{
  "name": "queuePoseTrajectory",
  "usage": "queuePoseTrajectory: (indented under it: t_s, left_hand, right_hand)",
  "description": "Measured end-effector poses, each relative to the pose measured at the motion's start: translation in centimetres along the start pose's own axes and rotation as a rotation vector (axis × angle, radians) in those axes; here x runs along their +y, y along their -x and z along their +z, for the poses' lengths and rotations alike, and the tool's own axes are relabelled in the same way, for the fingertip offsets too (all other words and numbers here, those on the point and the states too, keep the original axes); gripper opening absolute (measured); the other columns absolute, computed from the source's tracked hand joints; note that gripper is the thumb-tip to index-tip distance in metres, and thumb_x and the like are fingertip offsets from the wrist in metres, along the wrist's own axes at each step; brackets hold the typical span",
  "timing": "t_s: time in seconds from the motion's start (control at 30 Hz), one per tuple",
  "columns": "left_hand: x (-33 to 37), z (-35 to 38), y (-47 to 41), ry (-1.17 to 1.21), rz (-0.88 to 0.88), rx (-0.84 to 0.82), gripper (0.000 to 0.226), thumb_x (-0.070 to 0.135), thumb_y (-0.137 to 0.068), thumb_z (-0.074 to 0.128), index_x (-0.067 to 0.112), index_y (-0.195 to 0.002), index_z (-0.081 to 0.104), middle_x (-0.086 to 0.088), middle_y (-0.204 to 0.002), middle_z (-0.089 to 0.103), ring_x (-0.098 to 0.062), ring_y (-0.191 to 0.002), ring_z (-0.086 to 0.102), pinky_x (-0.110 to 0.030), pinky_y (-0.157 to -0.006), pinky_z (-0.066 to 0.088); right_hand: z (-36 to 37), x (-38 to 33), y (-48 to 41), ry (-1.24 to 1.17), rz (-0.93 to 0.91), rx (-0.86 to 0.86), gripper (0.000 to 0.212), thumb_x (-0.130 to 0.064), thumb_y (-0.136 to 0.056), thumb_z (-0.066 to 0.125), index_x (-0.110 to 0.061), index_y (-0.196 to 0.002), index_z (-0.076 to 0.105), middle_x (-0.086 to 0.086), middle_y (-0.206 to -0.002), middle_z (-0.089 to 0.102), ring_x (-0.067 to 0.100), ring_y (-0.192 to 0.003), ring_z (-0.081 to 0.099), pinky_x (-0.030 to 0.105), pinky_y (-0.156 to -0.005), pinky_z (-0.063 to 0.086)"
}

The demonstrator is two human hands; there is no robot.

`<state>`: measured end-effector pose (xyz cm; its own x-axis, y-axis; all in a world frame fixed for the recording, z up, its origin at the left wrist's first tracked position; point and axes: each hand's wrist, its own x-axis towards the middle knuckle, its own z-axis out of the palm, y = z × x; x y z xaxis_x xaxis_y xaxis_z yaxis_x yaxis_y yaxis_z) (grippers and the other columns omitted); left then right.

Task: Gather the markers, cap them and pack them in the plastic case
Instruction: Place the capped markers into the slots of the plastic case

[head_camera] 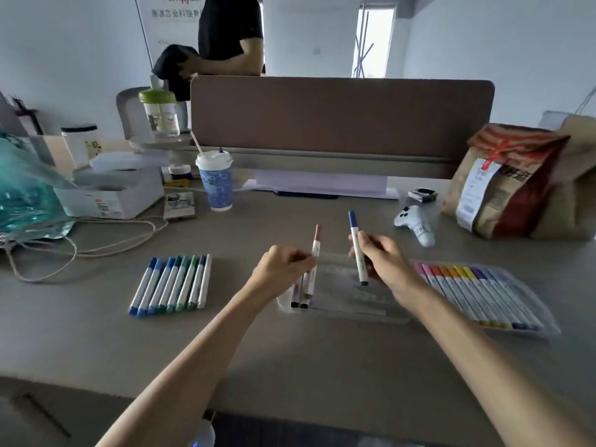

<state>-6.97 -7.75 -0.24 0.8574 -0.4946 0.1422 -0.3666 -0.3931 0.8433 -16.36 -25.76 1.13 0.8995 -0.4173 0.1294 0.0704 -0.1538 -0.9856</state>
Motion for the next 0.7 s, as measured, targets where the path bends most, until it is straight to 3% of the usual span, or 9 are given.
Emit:
queuePoseTrajectory:
  t_s: [0.13, 0.23, 0.3, 0.4, 0.5, 0.57, 0.7]
  left_hand:
    - [-0.7, 0.2, 0.0, 0.011, 0.040, 0.005, 0.037, 0.056, -0.067, 0.065, 0.024, -0.083, 0.074, -0.004, -0.071, 0.069, -0.011, -0.061, 0.057, -0.034, -0.064, 0.046]
    - [-0.3, 0.4, 0.3, 0.034, 0.043, 0.008, 0.006, 0.040, -0.079, 0.070, 0.037, -0.080, 0.075, 0.007, -0.077, 0.074, -0.012, -0.076, 0.068, -0.034, -0.074, 0.052]
    - [0.2, 0.3, 0.4, 0.063, 0.045, -0.027, 0.013, 0.027, -0.086, 0.069, 0.036, -0.077, 0.073, 0.015, -0.066, 0.068, -0.007, -0.065, 0.060, -0.027, -0.063, 0.046]
    - [0.3, 0.3, 0.1, 0.099, -0.010, -0.123, 0.007, 0.023, -0.087, 0.069, 0.025, -0.081, 0.072, 0.009, -0.059, 0.061, -0.009, -0.053, 0.049, -0.023, -0.046, 0.035]
    - [0.2, 0.4, 0.0, 0.012, 0.014, -0.104, 0.002, 0.027, -0.083, 0.073, 0.027, -0.084, 0.072, 0.014, -0.066, 0.067, 0.001, -0.054, 0.056, -0.020, -0.051, 0.045]
    - [0.1, 0.4, 0.0, -0.086, 0.064, -0.079, 0.020, 0.030, -0.082, 0.072, 0.028, -0.101, 0.068, 0.012, -0.081, 0.072, -0.004, -0.072, 0.064, -0.026, -0.069, 0.051]
    - [0.2, 0.4, 1.1, -0.314, 0.183, -0.014, 0.038, 0.041, -0.084, 0.067, 0.040, -0.119, 0.051, 0.022, -0.087, 0.067, -0.001, -0.070, 0.055, -0.026, -0.067, 0.042]
  right_hand:
    - [-0.2, -0.2, 0.4, -0.072, 0.030, -0.067, 0.027, -0.031, -0.100, 0.051, -0.010, -0.112, 0.065, -0.006, -0.074, 0.068, 0.005, -0.063, 0.054, 0.020, -0.061, 0.048]
    - [0.0, 0.2, 0.6, 0.012, 0.007, -0.084, 0.023, -0.032, -0.100, 0.052, -0.016, -0.109, 0.066, -0.002, -0.083, 0.071, 0.007, -0.070, 0.059, 0.022, -0.065, 0.051]
    - [0.0, 0.3, 0.6, 0.033, 0.000, -0.066, 0.020, -0.031, -0.099, 0.053, -0.018, -0.105, 0.066, -0.001, -0.084, 0.071, 0.008, -0.072, 0.060, 0.021, -0.062, 0.051]
    - [-0.3, 0.2, 0.5, 0.021, 0.011, -0.048, 0.019, -0.030, -0.100, 0.052, -0.018, -0.104, 0.066, -0.001, -0.083, 0.071, 0.007, -0.071, 0.061, 0.019, -0.062, 0.051]
    - [-0.4, 0.3, 0.5, 0.014, 0.011, -0.042, 0.018, -0.027, -0.101, 0.051, -0.018, -0.104, 0.066, -0.004, -0.080, 0.072, 0.005, -0.069, 0.062, 0.018, -0.061, 0.051]
    - [-0.3, 0.4, 0.6, 0.018, 0.007, -0.041, 0.018, -0.025, -0.102, 0.051, -0.017, -0.106, 0.066, -0.004, -0.082, 0.072, 0.005, -0.071, 0.062, 0.017, -0.062, 0.051]
    - [-0.2, 0.2, 0.8, 0.022, 0.008, -0.041, 0.019, -0.023, -0.102, 0.050, -0.014, -0.109, 0.065, -0.001, -0.084, 0.072, 0.006, -0.073, 0.062, 0.013, -0.063, 0.052]
